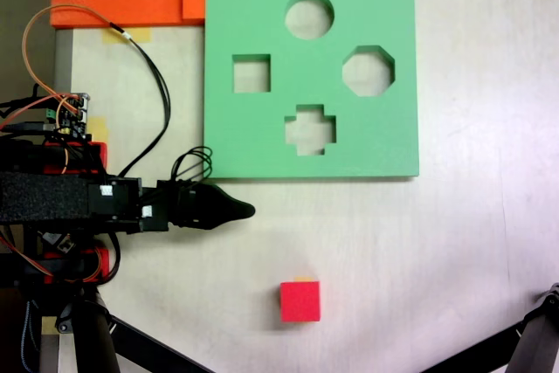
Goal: Put the square block into the corresponding hole
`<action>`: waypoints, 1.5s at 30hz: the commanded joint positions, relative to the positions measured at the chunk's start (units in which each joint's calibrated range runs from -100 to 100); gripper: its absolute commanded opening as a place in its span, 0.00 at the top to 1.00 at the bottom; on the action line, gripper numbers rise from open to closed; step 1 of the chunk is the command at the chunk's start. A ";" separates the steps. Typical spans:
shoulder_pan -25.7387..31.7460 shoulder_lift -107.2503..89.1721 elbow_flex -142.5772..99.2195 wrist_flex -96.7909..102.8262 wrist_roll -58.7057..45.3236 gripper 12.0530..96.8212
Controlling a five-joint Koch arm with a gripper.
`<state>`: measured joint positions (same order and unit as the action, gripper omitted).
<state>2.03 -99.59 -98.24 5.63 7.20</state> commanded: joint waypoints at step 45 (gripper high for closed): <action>-6.74 -0.41 -1.76 -5.97 22.42 0.63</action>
<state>-3.93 -99.59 -98.24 4.06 27.08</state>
